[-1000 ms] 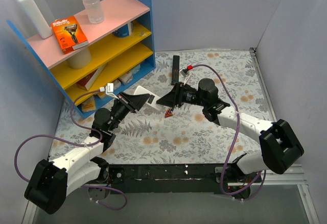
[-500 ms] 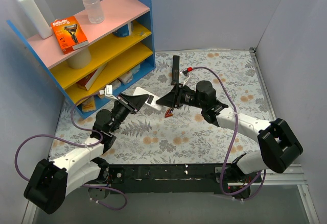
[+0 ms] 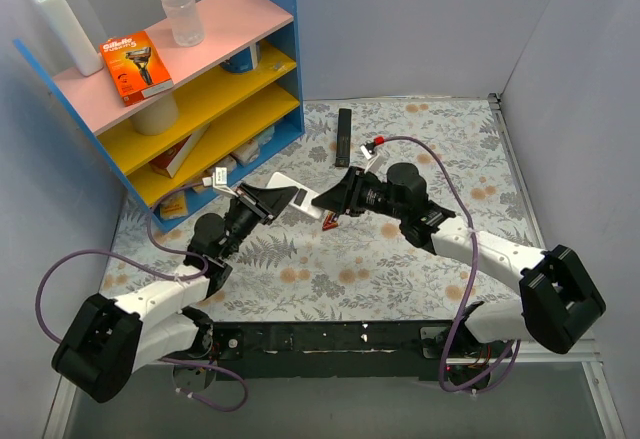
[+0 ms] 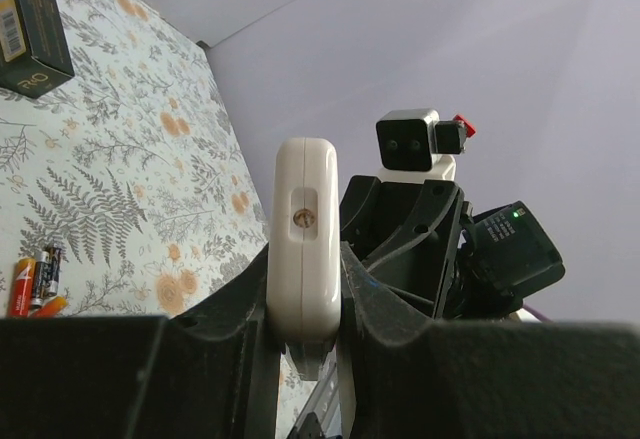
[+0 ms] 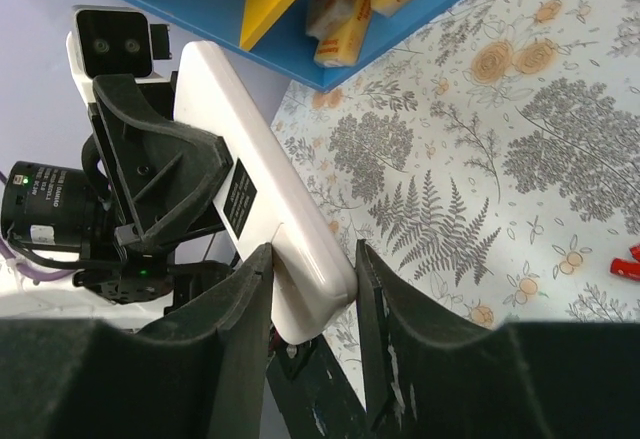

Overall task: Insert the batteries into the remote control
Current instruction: Remove the battery cover from the remote control, then move the battery cover to the center of the board.

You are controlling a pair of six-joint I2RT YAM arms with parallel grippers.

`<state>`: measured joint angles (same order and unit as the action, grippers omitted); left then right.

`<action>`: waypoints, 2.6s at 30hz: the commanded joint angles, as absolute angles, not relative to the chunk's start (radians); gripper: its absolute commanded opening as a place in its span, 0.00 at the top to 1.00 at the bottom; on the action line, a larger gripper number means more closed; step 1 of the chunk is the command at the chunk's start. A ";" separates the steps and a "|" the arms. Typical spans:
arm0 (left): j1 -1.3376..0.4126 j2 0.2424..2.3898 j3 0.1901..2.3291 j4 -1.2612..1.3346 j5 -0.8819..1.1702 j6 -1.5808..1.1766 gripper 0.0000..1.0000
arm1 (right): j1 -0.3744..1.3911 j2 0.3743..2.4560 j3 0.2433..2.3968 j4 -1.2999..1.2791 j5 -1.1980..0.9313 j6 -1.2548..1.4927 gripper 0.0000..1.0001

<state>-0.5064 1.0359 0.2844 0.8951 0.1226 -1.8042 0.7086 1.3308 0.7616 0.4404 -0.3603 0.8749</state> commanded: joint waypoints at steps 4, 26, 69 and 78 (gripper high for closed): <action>-0.500 1.092 0.330 1.069 0.054 -1.821 1.00 | 0.690 1.269 0.680 0.278 -0.247 0.857 0.79; -0.525 1.141 0.238 0.974 0.017 -1.758 1.00 | 0.476 1.065 0.557 0.324 -0.388 0.799 0.99; -0.525 0.462 0.256 0.100 -0.183 -1.557 1.00 | 0.842 1.764 1.069 -0.463 0.273 0.410 0.64; -0.525 0.474 0.245 0.129 -0.164 -1.548 1.00 | 0.707 1.602 0.914 -0.436 0.230 0.335 0.65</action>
